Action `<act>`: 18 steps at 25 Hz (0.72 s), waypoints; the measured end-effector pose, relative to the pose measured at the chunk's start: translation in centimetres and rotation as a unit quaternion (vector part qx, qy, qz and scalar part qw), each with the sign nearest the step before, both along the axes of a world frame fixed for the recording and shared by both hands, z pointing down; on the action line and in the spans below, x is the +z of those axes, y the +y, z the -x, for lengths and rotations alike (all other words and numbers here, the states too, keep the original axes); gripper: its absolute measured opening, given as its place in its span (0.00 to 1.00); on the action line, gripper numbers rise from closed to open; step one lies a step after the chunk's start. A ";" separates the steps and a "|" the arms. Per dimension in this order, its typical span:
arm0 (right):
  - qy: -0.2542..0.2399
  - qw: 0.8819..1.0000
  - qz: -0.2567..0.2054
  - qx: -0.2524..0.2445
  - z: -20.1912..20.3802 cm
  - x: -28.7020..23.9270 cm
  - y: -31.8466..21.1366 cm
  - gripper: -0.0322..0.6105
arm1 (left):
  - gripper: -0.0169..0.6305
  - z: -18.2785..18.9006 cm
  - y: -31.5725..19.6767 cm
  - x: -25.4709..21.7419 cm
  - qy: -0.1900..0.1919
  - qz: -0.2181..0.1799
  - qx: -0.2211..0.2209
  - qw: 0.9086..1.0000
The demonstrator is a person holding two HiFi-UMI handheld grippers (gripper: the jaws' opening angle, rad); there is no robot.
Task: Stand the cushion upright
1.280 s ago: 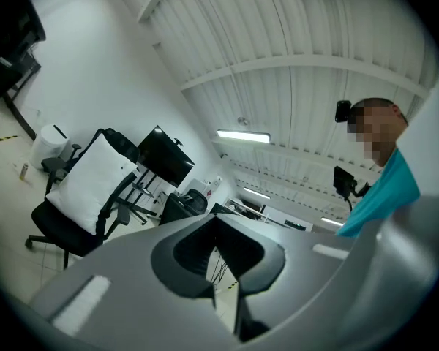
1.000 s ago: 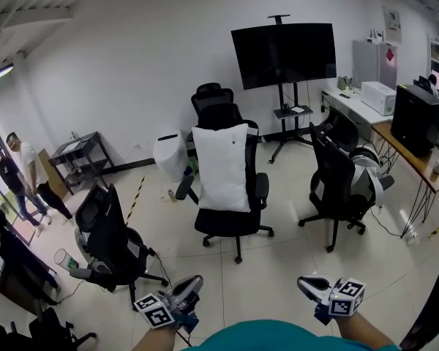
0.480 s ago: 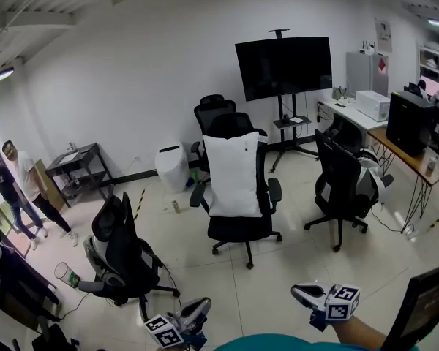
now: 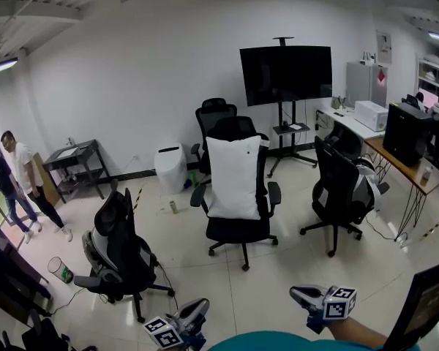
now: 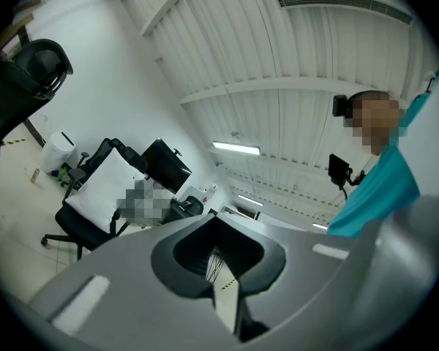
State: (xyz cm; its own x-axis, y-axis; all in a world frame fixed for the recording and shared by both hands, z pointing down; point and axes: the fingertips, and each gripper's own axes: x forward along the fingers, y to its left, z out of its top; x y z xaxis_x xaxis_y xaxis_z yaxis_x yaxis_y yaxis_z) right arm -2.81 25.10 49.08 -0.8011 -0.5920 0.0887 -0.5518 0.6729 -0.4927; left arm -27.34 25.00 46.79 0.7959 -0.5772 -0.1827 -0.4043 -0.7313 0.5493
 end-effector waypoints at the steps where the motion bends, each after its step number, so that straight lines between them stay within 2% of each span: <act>1: 0.003 1.000 -0.001 0.001 -0.6 -0.1 -0.1 0.05 | 0.04 -0.5 0.3 0.1 -0.002 0.000 0.001 1.000; 4: 0.012 1.000 -0.010 0.001 -2.0 -0.7 -0.4 0.05 | 0.04 -1.8 0.9 0.3 -0.018 -0.005 0.005 1.000; 10: 0.030 0.999 -0.027 -0.008 -2.6 -1.3 -1.0 0.05 | 0.04 -2.3 1.1 -0.7 -0.014 -0.020 -0.007 1.000; 18: 0.033 0.999 -0.032 -0.009 -2.6 -1.6 -1.4 0.05 | 0.04 -1.8 0.6 -0.9 -0.016 -0.022 -0.016 1.000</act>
